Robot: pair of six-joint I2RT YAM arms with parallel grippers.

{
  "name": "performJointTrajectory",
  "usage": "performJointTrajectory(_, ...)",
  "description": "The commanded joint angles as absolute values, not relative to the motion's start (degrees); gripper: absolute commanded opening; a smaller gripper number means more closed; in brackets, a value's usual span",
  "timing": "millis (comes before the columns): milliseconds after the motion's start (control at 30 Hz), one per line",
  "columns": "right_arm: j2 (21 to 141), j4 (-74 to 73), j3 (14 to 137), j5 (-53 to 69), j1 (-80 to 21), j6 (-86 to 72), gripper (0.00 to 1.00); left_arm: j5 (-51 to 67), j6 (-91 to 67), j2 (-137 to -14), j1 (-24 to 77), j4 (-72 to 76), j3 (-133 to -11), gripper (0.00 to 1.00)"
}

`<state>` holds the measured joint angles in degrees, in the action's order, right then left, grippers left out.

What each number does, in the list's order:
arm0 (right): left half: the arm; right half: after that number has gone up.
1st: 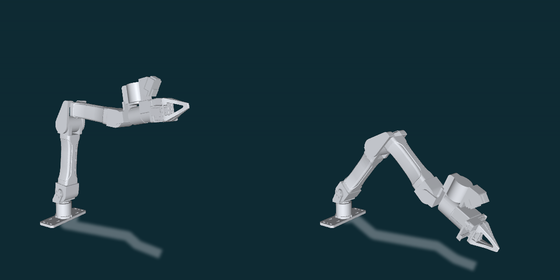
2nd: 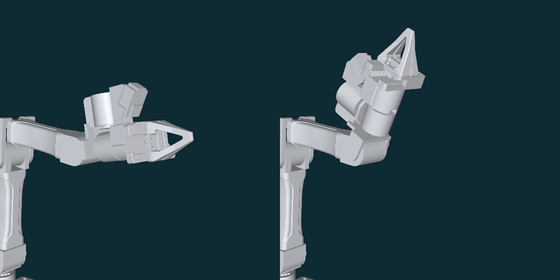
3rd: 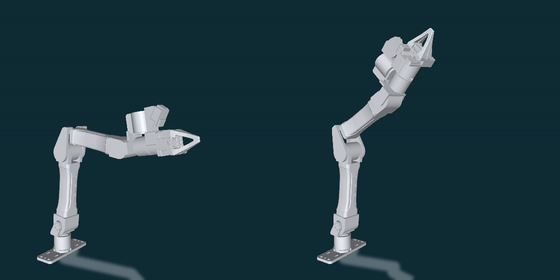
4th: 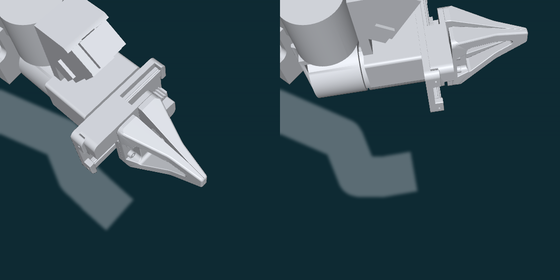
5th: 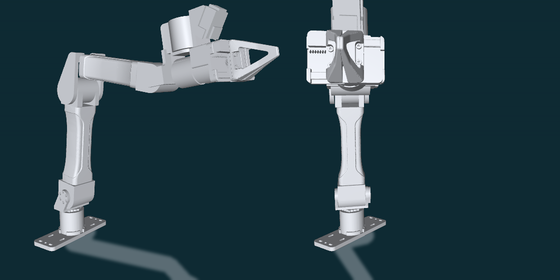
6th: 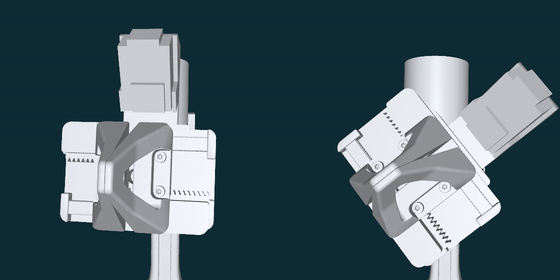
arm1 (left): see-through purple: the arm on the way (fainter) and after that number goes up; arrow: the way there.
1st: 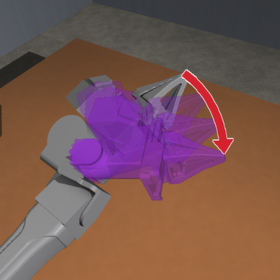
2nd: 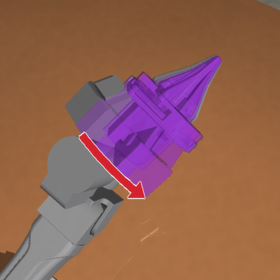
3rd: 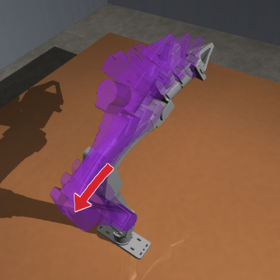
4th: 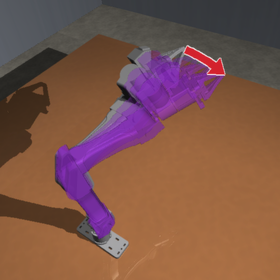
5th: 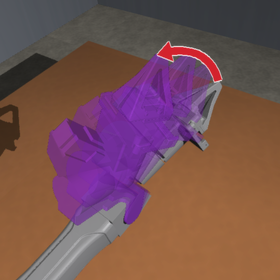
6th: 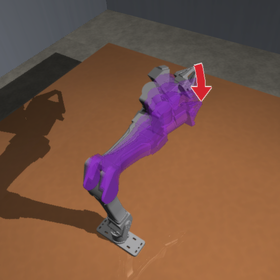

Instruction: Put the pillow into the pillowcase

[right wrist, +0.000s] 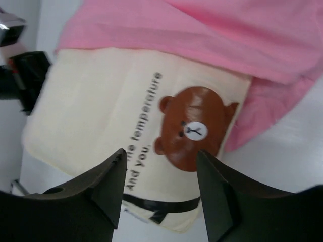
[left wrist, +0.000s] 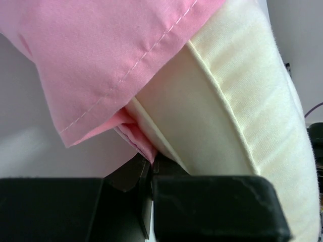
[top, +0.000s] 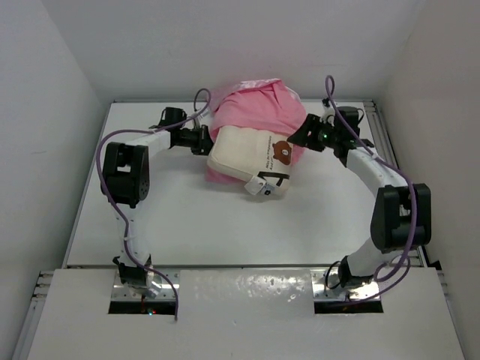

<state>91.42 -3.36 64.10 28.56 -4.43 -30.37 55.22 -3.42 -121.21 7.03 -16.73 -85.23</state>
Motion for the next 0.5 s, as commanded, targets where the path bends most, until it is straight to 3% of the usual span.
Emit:
performJointTrajectory(0,93.33,4.83,60.82,22.38,-4.48,-37.7,0.58,56.87,-1.06,-121.46,6.42,-16.96,-88.94,0.0)
performJointTrajectory(67,97.79,4.57,62.04,18.12,-3.52,-39.54,0.63,56.43,-0.35,-121.38,6.5,-18.36,-89.64,0.0)
performJointTrajectory(300,112.48,3.96,69.61,10.03,-3.43,-43.58,0.61,55.63,2.55,-120.85,6.59,-20.48,-89.04,0.0)
performJointTrajectory(467,110.31,9.82,59.61,6.16,-3.69,-47.72,0.62,55.81,2.2,-120.67,6.77,-20.65,-88.77,0.0)
